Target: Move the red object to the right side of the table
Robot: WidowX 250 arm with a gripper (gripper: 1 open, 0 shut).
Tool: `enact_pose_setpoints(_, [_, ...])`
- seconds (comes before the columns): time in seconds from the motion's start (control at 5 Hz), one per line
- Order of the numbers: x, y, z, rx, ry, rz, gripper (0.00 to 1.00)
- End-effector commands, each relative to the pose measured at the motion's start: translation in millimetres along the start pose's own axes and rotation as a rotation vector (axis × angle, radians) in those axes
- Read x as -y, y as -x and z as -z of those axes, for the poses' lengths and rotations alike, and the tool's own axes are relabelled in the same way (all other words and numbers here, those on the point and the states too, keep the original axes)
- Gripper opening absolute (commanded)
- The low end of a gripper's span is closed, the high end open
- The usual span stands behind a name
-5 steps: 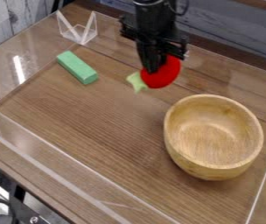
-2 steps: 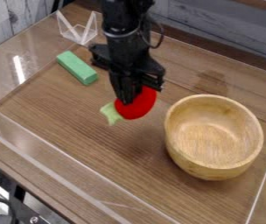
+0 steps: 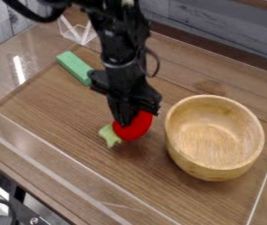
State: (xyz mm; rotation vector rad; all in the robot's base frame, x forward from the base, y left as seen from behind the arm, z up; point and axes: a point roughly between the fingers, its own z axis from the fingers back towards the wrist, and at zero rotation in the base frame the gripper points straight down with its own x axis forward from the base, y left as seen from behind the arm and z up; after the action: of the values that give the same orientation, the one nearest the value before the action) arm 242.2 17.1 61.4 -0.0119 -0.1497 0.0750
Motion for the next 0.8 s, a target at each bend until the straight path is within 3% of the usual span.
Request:
enact_pose_setpoints(0.0, [-11.8,-2.8,18.4,0.016,-0.011,-0.022,0.0])
enact_pose_setpoints(0.2, [-12.8,2.3,29.6,0.005,-0.021,-0.036,1.0])
enact_pose_setpoints(0.4, [-12.8,6.8,38.9,-0.007,-0.029,-0.051,1.0])
enact_pose_setpoints(0.6, [-7.1,8.4,31.8,-0.017,-0.034,-0.047,0.0])
